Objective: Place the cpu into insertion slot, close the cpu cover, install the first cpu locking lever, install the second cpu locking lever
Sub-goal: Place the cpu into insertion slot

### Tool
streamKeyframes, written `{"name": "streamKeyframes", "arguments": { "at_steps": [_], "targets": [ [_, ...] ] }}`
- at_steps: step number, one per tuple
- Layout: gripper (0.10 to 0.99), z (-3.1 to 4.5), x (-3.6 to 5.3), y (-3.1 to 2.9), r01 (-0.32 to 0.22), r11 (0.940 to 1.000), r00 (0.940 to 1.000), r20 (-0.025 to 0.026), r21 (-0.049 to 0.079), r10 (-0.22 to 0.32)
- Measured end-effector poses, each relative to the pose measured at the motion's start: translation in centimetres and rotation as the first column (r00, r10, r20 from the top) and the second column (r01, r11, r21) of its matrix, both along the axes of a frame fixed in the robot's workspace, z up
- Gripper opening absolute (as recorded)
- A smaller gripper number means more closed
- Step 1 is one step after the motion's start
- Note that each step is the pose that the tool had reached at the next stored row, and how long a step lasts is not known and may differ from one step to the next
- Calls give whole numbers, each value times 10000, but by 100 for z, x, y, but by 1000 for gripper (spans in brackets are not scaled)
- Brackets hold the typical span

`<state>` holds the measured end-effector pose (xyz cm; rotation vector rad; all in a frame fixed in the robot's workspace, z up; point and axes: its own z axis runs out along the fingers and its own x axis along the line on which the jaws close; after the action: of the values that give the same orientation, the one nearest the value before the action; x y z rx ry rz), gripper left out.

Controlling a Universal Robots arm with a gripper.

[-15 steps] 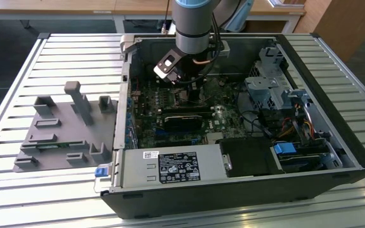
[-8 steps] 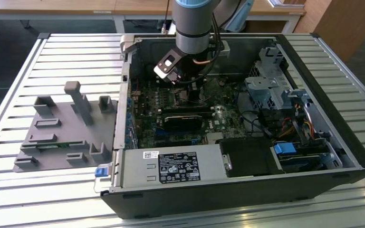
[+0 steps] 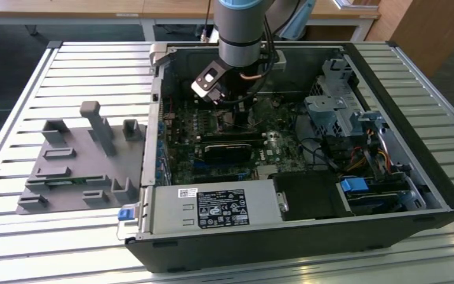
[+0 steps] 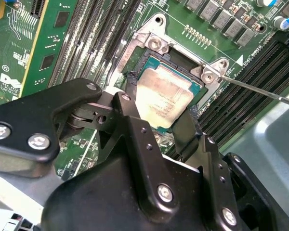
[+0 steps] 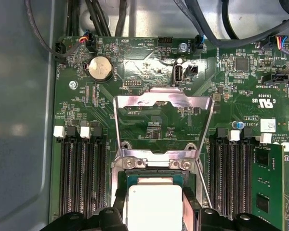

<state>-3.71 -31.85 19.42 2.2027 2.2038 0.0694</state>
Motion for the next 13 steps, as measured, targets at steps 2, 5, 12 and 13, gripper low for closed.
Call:
{"name": "streamKeyframes", "arguments": {
  "at_steps": [2, 5, 12, 13],
  "targets": [
    [537, 0, 0, -1, 52, 10000, 10000, -1, -5, -52],
    [537, -1, 0, -1, 103, 9999, 9999, -1, -6, -103],
    [537, -17, 0, -4, 116, 9999, 9999, -4, -11, -116],
    [537, -18, 0, -4, 116, 9999, 9999, -4, -9, -116]
  ]
}}
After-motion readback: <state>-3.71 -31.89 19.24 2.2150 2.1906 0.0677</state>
